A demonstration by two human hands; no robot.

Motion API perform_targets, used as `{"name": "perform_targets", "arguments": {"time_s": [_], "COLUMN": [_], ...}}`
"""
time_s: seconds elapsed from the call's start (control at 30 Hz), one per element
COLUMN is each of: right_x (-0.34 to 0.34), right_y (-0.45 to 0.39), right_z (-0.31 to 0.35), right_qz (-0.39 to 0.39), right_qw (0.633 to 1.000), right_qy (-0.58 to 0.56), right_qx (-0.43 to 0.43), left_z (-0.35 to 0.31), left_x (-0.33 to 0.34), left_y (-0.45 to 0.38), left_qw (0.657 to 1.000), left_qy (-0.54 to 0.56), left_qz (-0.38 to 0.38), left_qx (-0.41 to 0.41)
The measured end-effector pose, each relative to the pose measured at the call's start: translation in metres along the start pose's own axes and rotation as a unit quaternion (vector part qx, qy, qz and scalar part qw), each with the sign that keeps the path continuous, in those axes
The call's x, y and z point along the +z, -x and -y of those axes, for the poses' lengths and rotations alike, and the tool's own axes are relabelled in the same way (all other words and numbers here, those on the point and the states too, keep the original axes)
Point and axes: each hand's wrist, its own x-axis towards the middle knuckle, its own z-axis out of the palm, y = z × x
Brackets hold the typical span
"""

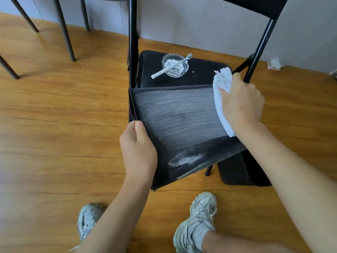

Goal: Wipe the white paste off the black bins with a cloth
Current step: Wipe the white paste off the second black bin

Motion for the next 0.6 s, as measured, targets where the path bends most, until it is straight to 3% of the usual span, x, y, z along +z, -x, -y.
{"name": "perform_targets", "arguments": {"time_s": [0.13, 0.27, 0.33, 0.4, 0.47, 0.6], "right_x": [-0.01, -0.018, -0.022, -0.021, -0.015, -0.001], "right_y": [0.025, 0.07, 0.076, 0.068, 0.051, 0.005], "right_z": [0.046, 0.133, 0.151, 0.138, 0.107, 0.021], "right_qz": [-0.01, 0.054, 0.024, -0.015, 0.029, -0.015], "right_qw": [0.999, 0.984, 0.984, 0.985, 0.984, 0.998], "right_qy": [-0.048, -0.104, -0.084, -0.061, -0.052, -0.031], "right_qx": [-0.007, -0.134, -0.155, -0.162, -0.17, -0.048], "left_z": [0.0, 0.003, 0.004, 0.004, 0.003, 0.004], "left_x": [0.001, -0.002, -0.003, -0.001, 0.001, 0.0], "left_y": [0.003, 0.004, 0.005, 0.006, 0.006, 0.0], "left_qw": [1.0, 0.999, 0.998, 0.999, 0.999, 0.999], "left_qy": [0.022, 0.028, 0.024, -0.012, -0.038, -0.029], "left_qz": [-0.004, -0.008, -0.019, -0.031, -0.035, -0.029], "left_qx": [-0.019, -0.045, -0.05, -0.027, -0.008, 0.001]}}
